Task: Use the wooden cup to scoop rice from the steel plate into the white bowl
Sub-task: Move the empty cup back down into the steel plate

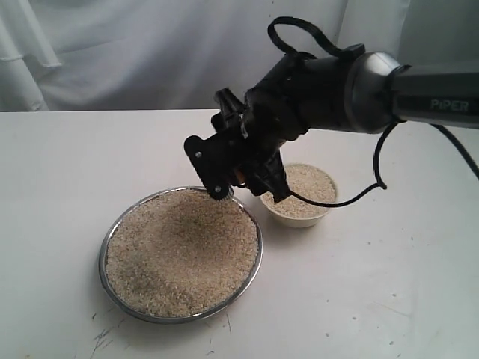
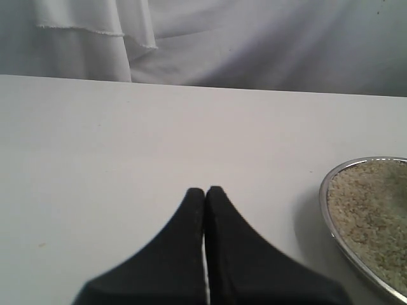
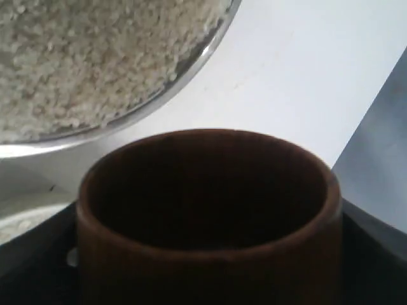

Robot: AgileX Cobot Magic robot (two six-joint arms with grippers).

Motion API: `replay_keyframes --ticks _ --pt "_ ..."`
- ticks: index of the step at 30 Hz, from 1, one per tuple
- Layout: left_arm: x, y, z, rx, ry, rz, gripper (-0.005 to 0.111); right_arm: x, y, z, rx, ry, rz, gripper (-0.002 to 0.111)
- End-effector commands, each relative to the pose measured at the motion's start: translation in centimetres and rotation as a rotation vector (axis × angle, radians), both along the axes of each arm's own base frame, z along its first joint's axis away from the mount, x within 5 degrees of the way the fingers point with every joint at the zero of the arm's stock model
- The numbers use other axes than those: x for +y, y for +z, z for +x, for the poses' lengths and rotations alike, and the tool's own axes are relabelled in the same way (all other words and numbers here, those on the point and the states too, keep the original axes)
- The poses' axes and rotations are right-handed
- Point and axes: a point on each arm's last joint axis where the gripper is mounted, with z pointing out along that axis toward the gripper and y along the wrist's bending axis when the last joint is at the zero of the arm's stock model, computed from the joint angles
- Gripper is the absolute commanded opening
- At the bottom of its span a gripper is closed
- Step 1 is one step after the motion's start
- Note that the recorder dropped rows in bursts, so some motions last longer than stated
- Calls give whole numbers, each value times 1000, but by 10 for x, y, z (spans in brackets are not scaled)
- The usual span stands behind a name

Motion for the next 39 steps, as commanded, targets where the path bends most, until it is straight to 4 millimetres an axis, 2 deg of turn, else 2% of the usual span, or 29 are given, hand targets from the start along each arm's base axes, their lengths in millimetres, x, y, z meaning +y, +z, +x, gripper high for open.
replay_keyframes --ticks 1,6,10,17,27,32,39 --pt "0 0 0 -13 -2 2 0 29 -3 -2 -105 147 20 0" --pt "0 0 0 -13 -2 2 0 69 -25 -13 -228 337 -63 0" --pt "0 0 0 -13 -2 2 0 83 -39 -23 -298 458 -141 0" --pt "0 0 0 -13 -2 2 0 99 -38 -38 -370 568 -133 0" --pt "0 0 0 -13 -2 2 0 103 -75 -38 -366 641 -208 0" --pt "0 0 0 -13 -2 2 0 99 -78 -37 -345 624 -260 0" --pt "0 0 0 -13 -2 2 0 91 -84 -42 -224 590 -310 0"
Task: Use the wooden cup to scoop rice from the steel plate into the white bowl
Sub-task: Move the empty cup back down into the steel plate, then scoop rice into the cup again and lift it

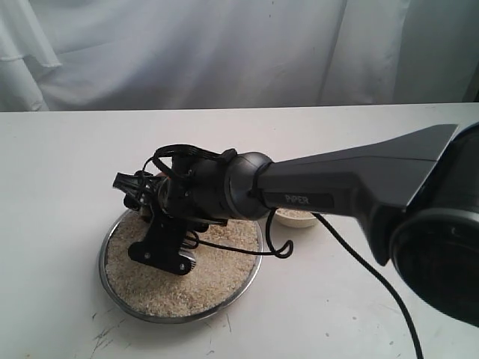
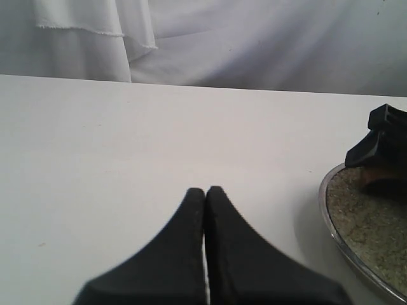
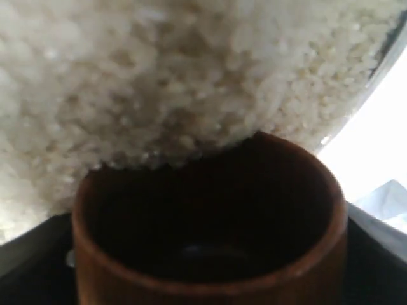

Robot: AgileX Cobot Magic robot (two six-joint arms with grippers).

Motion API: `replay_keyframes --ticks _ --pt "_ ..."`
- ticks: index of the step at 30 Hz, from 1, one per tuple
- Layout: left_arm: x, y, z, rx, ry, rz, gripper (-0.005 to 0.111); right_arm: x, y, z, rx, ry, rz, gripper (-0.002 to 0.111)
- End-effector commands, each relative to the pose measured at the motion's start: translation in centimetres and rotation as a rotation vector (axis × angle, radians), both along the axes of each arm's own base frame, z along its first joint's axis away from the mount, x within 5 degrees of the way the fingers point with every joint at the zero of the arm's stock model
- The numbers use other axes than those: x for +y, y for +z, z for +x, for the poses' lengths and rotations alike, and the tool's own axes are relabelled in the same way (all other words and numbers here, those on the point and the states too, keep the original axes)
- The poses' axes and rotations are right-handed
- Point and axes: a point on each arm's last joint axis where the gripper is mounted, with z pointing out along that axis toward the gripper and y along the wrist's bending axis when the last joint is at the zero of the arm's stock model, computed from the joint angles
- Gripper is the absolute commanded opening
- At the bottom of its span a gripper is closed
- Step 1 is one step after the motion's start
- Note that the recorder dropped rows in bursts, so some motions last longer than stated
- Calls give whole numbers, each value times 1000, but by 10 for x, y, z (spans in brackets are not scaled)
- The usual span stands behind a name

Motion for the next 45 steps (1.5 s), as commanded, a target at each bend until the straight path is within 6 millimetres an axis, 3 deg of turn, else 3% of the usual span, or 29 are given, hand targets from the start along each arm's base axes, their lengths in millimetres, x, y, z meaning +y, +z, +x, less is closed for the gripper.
replay_keyframes --ticks 1,12,29,45 --pt "0 0 0 -13 -2 2 0 -4 -4 -5 73 -30 -49 0" --pt "0 0 0 -13 -2 2 0 -9 -12 -16 308 -154 -14 0" --pt "0 0 0 -13 -2 2 0 -30 -16 -2 632 -369 94 0" --pt "0 0 0 -13 -2 2 0 -45 -7 16 939 -514 294 0"
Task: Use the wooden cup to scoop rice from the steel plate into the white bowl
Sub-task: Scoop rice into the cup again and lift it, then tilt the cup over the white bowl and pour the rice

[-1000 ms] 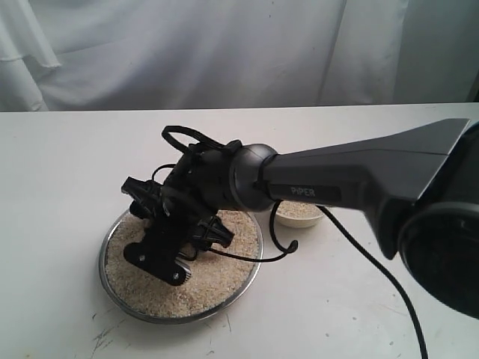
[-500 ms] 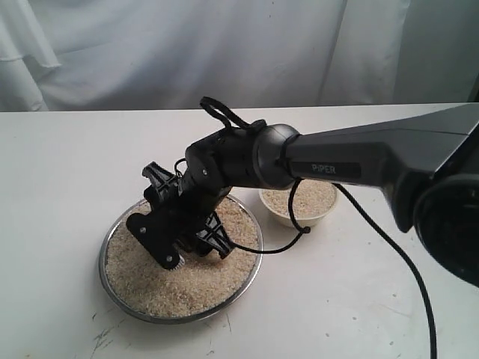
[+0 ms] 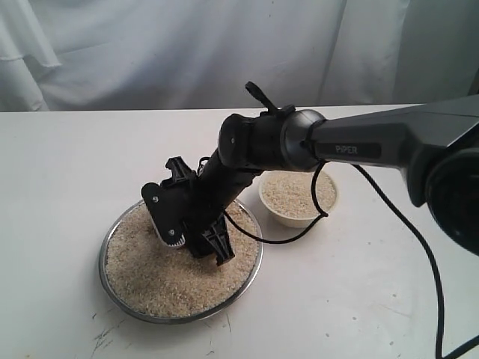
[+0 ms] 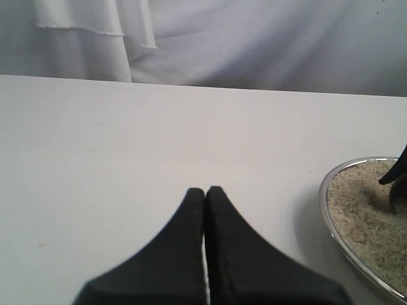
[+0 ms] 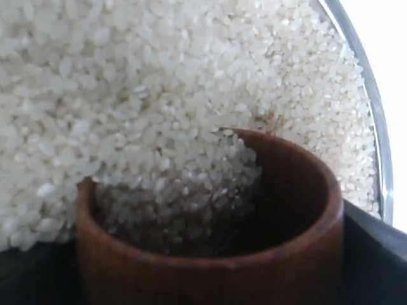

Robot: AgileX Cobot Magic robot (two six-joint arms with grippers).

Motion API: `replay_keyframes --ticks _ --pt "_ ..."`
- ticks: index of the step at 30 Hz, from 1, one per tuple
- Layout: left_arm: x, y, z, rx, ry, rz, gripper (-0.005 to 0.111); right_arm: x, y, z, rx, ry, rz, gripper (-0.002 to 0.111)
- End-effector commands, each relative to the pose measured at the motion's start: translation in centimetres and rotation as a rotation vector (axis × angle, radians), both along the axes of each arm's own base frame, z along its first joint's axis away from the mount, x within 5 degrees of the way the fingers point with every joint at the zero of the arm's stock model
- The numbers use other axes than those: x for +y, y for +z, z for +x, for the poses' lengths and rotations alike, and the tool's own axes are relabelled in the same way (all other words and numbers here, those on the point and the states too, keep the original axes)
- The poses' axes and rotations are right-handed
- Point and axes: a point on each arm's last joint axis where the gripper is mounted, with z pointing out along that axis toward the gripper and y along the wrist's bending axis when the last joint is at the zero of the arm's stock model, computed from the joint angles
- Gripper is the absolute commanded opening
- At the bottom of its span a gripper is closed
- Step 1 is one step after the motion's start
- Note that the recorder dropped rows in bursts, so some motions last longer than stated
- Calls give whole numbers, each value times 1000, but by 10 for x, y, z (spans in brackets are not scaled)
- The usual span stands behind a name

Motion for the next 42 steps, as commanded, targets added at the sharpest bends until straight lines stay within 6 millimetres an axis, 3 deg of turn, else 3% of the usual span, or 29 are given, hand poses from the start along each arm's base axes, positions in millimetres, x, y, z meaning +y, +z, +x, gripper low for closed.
replay_keyframes --ticks 1,10,18,26,36,42 --pt "0 0 0 -13 -2 2 0 -6 -5 -2 125 -24 23 0" --pt "0 0 0 -13 -2 2 0 -12 26 7 177 -112 145 0" --pt "0 0 0 -13 -2 2 0 -22 41 13 253 -142 195 0" --pt "0 0 0 -13 -2 2 0 -36 71 19 232 -192 221 0" --pt "0 0 0 -13 -2 2 0 -68 87 33 81 -281 26 0" --pt "0 0 0 -13 -2 2 0 -105 106 53 53 -358 35 0"
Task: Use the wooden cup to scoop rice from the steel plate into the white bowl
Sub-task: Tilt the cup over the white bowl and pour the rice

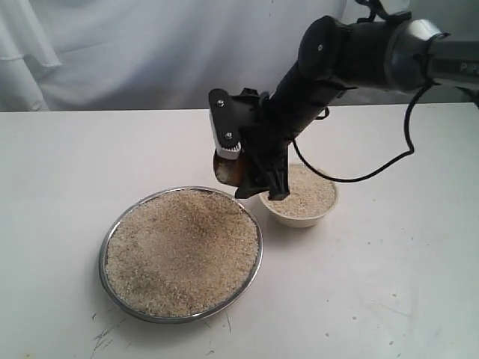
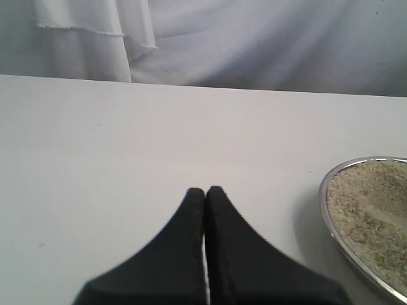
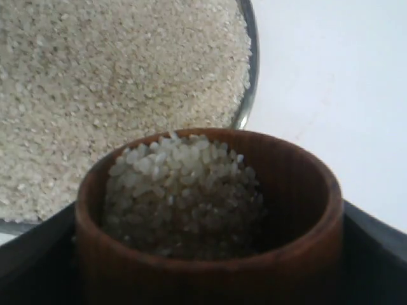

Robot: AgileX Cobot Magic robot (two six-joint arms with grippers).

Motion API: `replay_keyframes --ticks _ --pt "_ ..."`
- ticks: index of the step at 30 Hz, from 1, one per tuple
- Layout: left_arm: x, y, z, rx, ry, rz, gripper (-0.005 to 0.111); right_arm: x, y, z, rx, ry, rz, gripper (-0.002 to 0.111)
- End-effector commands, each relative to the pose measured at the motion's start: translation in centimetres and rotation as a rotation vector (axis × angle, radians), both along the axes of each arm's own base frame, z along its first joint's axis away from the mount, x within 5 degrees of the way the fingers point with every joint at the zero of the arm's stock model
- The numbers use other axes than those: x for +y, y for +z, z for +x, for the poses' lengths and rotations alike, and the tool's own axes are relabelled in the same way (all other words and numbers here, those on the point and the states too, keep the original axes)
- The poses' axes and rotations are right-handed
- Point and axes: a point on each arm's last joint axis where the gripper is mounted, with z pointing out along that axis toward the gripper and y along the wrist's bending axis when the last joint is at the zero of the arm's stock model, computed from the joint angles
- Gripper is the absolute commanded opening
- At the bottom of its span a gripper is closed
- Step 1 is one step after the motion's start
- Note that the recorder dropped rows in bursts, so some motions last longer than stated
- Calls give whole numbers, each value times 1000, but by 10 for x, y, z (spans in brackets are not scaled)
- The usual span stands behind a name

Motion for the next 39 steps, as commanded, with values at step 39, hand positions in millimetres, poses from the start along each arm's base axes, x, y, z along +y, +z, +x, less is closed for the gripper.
replay_keyframes --ticks 39 --pt "0 0 0 -13 -2 2 0 -71 -18 37 -339 23 -448 0"
